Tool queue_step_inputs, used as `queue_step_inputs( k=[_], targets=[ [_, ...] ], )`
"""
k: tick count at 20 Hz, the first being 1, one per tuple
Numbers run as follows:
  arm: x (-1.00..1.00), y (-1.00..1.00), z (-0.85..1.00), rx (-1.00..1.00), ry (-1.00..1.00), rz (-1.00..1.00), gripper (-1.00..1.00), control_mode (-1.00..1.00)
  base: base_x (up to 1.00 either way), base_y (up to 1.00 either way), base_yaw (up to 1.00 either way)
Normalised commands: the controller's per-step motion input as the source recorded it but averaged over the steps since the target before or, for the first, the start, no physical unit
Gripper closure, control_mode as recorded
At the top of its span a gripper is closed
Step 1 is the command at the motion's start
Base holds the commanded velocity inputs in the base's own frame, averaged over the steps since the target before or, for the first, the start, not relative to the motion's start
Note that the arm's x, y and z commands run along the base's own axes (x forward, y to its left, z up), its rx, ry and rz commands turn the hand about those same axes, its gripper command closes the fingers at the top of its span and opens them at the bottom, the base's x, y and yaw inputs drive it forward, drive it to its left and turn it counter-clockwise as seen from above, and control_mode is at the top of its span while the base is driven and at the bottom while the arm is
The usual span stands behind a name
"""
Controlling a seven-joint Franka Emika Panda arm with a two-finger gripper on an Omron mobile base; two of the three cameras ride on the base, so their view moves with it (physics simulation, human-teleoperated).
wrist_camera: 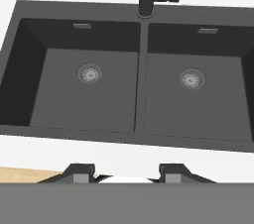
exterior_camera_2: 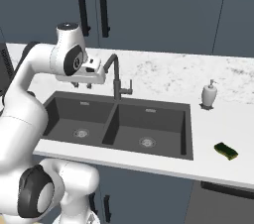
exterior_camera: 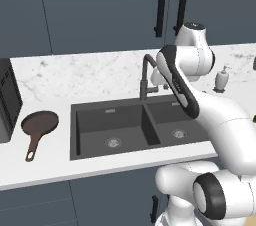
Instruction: Pick the pan and sponge and place them into the sink. Then turn on the water.
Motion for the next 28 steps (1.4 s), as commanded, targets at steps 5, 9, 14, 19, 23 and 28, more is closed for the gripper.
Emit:
queue_step_inputs(
  k=[5,9,14,19,23,28],
  targets=[
    [-0.14,0.27,-0.13,-0.01,0.00,0.00,-1.00,-1.00,0.00,0.00,0.00],
    [-0.32,1.00,-0.32,-0.01,0.00,0.00,-1.00,-1.00,0.00,0.00,0.00],
    [-0.24,1.00,-0.31,-0.08,0.00,0.00,-1.00,-1.00,0.00,0.00,0.00],
    [-0.02,1.00,-0.33,-0.14,0.06,0.00,-1.00,-1.00,0.00,0.00,0.00],
    [0.20,1.00,-0.47,-0.08,0.05,0.00,-1.00,-1.00,0.00,0.00,0.00],
    [0.43,0.70,-0.33,0.00,0.08,0.00,-1.00,-1.00,0.00,0.00,0.00]
  ],
)
